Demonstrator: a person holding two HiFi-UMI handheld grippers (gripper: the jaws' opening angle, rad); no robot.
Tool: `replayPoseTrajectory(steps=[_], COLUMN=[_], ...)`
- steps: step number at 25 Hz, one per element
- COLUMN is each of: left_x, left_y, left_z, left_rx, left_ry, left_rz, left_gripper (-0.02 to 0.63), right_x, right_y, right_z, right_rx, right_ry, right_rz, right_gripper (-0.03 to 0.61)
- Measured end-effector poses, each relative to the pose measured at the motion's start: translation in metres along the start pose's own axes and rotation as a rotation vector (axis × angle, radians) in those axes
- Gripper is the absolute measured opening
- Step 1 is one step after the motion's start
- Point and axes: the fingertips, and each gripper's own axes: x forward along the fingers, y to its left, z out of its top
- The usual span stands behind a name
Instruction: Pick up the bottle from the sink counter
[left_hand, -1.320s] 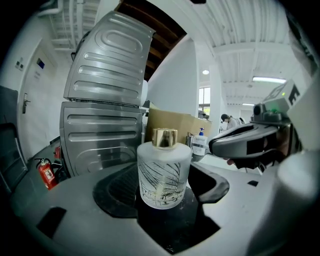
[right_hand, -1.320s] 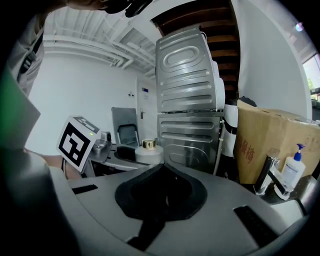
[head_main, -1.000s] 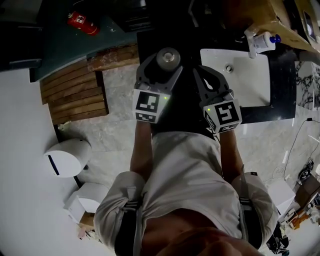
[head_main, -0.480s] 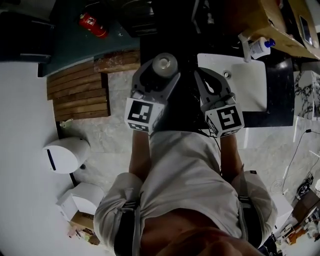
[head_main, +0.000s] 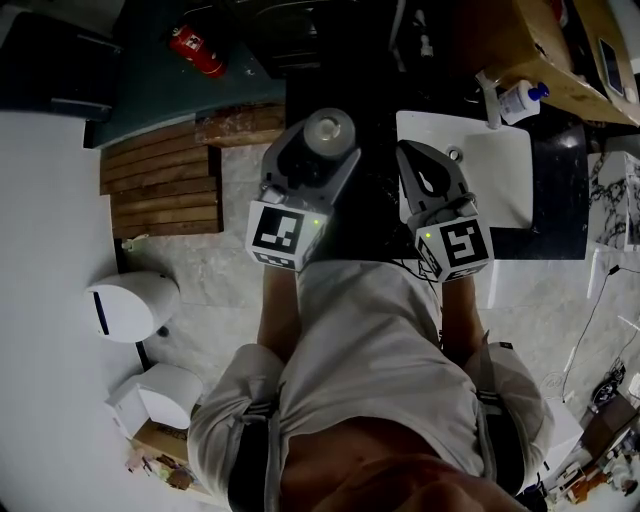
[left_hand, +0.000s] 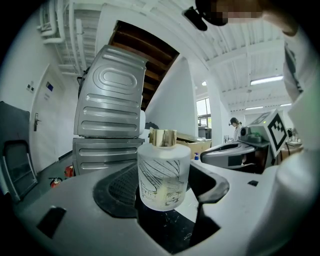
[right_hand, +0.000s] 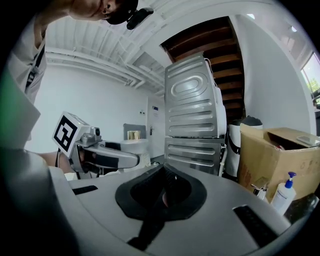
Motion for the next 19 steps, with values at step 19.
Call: replayPoseTrajectory(steps=[19], left_x=[0.0015], left_y=[-0.0027], left_z=[0.0014], left_rx=[0.007], left_ry=[-0.001], left_rz=[-0.022], left_gripper=[0.307], right_x=[0.0039], right_y=[0.0024], right_z=[0.0019], right_rx=[-0.002], right_ry=[-0.003], right_rz=[-0.004], right_gripper=[-0.009])
